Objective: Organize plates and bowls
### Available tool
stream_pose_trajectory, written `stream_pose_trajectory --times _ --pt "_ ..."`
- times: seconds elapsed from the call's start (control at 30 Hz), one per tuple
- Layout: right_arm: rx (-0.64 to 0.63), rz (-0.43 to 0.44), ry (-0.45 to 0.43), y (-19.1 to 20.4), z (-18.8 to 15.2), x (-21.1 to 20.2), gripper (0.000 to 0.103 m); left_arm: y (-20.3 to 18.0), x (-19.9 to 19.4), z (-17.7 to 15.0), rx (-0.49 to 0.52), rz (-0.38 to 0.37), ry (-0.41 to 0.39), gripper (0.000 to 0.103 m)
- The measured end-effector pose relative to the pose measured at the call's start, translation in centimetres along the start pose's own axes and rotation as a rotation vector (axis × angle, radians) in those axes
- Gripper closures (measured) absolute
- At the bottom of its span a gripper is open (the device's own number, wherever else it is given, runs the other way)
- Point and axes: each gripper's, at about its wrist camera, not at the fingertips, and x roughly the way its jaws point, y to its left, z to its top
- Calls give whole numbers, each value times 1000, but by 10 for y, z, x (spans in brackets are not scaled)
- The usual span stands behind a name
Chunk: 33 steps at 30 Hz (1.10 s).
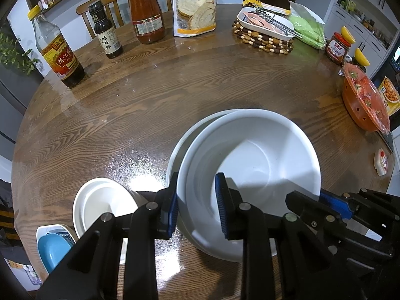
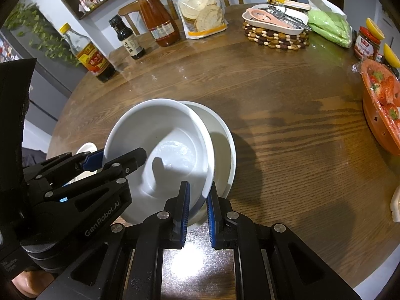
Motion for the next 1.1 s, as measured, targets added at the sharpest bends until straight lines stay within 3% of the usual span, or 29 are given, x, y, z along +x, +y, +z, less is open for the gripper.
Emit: stream_pose_trajectory --times 1.1 --pt "0 -1 1 0 1 0 86 -1 -3 1 -1 -6 -3 77"
